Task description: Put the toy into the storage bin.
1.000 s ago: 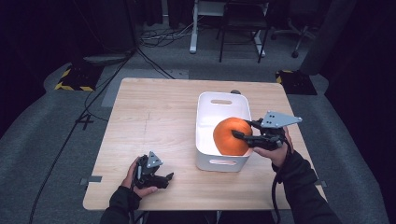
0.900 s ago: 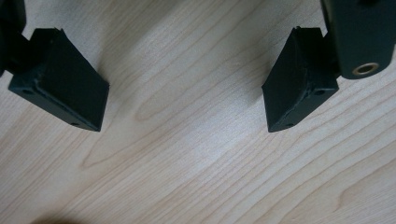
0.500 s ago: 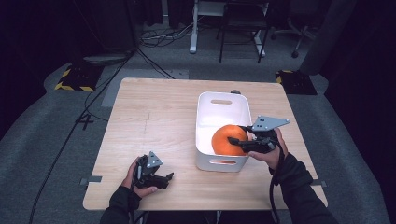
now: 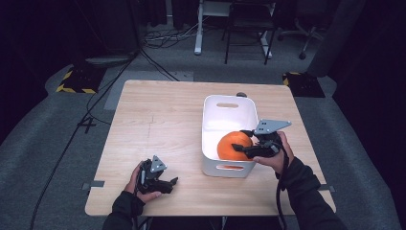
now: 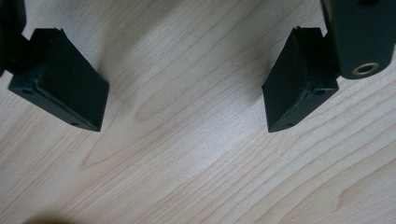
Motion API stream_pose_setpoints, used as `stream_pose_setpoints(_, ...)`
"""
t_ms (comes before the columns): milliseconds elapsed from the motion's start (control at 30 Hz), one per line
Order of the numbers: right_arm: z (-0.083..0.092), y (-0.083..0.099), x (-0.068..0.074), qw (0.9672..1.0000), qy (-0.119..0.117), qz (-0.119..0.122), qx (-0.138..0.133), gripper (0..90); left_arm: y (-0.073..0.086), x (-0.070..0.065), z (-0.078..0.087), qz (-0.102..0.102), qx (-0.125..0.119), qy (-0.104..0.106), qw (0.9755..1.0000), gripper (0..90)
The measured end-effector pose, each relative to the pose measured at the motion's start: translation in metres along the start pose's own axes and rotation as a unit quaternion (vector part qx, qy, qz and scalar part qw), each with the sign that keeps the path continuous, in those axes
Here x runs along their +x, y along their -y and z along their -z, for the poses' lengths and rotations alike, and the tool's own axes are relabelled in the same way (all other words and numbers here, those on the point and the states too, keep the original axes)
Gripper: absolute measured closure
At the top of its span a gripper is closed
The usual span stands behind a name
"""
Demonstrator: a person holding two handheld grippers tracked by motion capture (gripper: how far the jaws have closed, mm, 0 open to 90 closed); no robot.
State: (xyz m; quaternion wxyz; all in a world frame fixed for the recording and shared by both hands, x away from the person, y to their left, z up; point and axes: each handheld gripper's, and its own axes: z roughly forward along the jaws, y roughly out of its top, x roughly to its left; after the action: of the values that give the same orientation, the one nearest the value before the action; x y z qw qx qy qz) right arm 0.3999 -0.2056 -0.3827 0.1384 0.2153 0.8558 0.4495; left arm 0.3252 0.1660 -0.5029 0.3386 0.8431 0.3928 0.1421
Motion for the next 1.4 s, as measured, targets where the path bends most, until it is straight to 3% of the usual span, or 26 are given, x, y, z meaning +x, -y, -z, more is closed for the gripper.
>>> stream_pose_setpoints(200, -0.006, -0.001, -0.001, 0.9995, 0.016, -0.001, 0.029, 38.0, 0.000, 0.000, 0.000, -0.001, 0.001, 0.000, 1.0000, 14.6)
stream_pose_setpoints(500, -0.006, 0.000, -0.004, 0.9994, 0.013, -0.002, 0.031, 36.8, 0.000, 0.000, 0.000, 0.000, 0.002, 0.001, 1.0000, 14.6)
stream_pose_setpoints(767, -0.005, -0.002, -0.001, 0.9996, 0.012, 0.005, 0.024, 32.4, 0.000, 0.000, 0.000, -0.002, 0.001, -0.001, 1.0000, 14.6)
stream_pose_setpoints(900, -0.005, -0.002, -0.001, 0.9997, 0.013, -0.006, 0.019, 28.0, 0.000, 0.000, 0.000, -0.001, 0.001, -0.001, 1.0000, 14.6)
stream_pose_setpoints(1100, -0.002, -0.003, 0.000, 0.9996, 0.025, 0.002, 0.012, 23.0, 0.000, 0.000, 0.000, -0.001, 0.001, -0.001, 1.0000, 14.6)
stream_pose_setpoints(1400, 0.007, -0.004, 0.004, 0.9993, 0.035, 0.012, 0.005, 24.6, 0.000, 0.000, 0.001, -0.002, 0.002, -0.001, 1.0000, 14.7)
